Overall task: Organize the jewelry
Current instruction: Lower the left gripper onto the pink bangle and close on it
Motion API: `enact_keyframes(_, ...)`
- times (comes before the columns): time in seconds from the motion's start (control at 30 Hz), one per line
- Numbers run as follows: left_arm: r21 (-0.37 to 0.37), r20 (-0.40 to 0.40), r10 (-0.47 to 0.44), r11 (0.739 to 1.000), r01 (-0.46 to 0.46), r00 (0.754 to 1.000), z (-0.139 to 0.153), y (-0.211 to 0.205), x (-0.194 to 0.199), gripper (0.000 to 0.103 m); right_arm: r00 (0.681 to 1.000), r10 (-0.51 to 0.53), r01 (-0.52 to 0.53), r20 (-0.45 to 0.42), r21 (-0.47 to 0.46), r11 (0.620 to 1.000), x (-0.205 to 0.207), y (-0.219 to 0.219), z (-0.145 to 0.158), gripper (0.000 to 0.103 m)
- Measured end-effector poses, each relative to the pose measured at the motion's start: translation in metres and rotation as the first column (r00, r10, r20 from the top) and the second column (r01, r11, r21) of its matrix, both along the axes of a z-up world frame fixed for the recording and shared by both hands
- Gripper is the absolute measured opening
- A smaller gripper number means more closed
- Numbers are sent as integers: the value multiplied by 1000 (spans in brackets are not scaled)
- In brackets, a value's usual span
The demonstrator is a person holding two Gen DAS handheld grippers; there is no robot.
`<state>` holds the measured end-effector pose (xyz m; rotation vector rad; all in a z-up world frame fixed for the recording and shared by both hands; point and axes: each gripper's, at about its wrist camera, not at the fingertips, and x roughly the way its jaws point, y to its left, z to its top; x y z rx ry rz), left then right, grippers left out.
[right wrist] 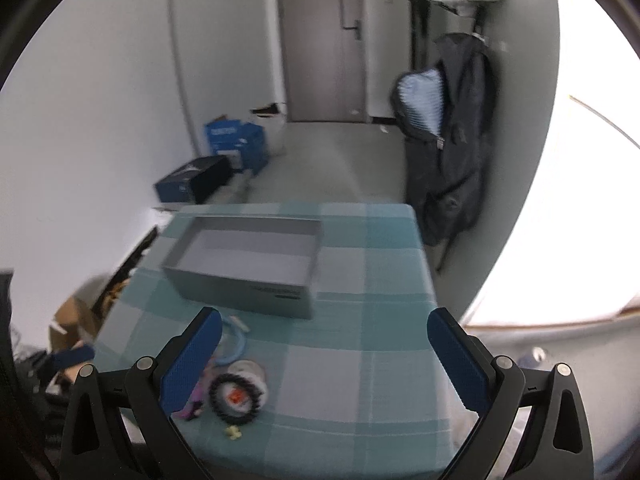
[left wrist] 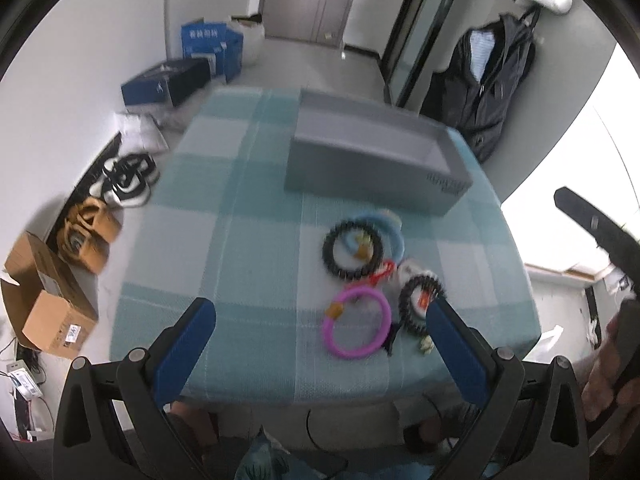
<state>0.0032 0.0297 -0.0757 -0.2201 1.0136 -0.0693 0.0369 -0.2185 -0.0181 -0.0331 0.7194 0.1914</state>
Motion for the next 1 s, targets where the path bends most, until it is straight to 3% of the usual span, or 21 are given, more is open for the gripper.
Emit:
enact_keyframes(0.2, -4, -64, -61, 998, 61, 996, -11, -13, 6, 102, 999, -27, 27, -34, 8, 1000, 15, -2, -4, 103)
enact_keyframes(0.4, 76, -115, -70, 994, 79, 991, -26, -19, 16, 102, 998, 2, -2, -56, 3, 1000, 21, 5, -9, 103)
enact_keyframes(0.6, 98, -133, -105, 988, 119, 986, -30, -28, 12, 101, 996, -20, 21, -82, 20, 1000, 25, -1, -12, 103)
enact_keyframes(0.63, 102, -133, -109, 987, 123, 985, -30, -30, 11, 99, 996, -23, 25, -84, 21, 999, 25, -2, -12, 103)
enact_keyframes(0.7, 99, -137, -117, 986, 131, 984, -29, -32, 9, 86, 996, -23, 25, -84, 25, 999, 24, -2, -12, 103)
enact_keyframes(0.83, 110, -129, -111, 986, 126, 985, -29, -29, 11, 74, 997, -14, 16, -76, 18, 1000, 22, -1, -10, 103)
enact_keyframes(0.93, 110, -125, -117, 985, 131, 985, -27, -29, 10, 53, 997, -16, 17, -76, 18, 1000, 23, -2, -10, 103)
enact_keyframes(1.0, 105, -125, -119, 986, 132, 985, -28, -29, 12, 49, 997, -19, 21, -79, 18, 1000, 23, -2, -10, 103)
